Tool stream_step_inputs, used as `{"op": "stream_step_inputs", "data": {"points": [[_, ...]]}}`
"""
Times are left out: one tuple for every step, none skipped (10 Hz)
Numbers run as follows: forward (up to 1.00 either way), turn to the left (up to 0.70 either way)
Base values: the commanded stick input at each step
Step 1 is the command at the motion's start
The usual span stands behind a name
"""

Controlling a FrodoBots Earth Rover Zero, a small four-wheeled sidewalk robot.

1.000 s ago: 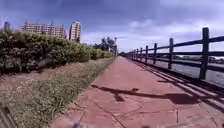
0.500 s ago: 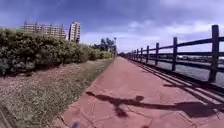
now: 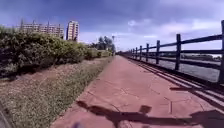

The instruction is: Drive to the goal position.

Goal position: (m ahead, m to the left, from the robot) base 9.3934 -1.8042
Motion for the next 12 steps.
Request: {"op": "stream_step_inputs", "data": {"points": [[0.70,0.00],[0.70,0.00],[0.70,0.00],[0.70,0.00],[0.70,0.00],[0.70,0.00],[0.70,0.00],[0.70,0.00],[0.70,0.00],[0.70,0.00],[0.70,0.00],[0.70,0.00]]}}
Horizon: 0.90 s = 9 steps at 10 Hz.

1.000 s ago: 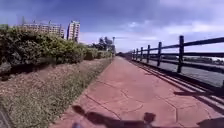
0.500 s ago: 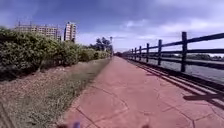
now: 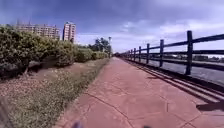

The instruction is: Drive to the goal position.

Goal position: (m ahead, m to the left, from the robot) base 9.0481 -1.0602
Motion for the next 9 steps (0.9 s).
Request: {"op": "stream_step_inputs", "data": {"points": [[0.70,0.00],[0.70,0.00],[0.70,0.00],[0.70,0.00],[0.70,0.00],[0.70,0.00],[0.70,0.00],[0.70,0.00],[0.70,0.00]]}}
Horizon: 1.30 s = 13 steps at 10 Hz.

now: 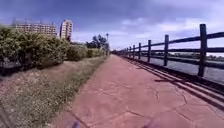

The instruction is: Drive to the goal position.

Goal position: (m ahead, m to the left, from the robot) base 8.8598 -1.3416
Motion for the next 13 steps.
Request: {"op": "stream_step_inputs", "data": {"points": [[0.70,0.00],[0.70,0.00],[0.70,0.00],[0.70,0.00],[0.70,0.00],[0.70,0.00],[0.70,0.00],[0.70,0.00],[0.70,0.00],[0.70,0.00],[0.70,0.00],[0.70,0.00],[0.70,0.00]]}}
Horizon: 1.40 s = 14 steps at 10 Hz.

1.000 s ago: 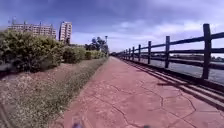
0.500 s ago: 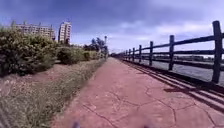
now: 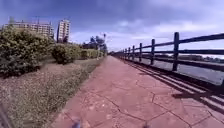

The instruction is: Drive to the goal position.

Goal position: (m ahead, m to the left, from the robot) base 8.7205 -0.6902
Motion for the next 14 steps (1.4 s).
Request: {"op": "stream_step_inputs", "data": {"points": [[0.70,0.00],[0.70,0.00],[0.70,0.00],[0.70,0.00],[0.70,0.00],[0.70,0.00],[0.70,0.00],[0.70,0.00],[0.70,0.00],[0.70,0.00],[0.70,0.00],[0.70,0.00],[0.70,0.00],[0.70,0.00]]}}
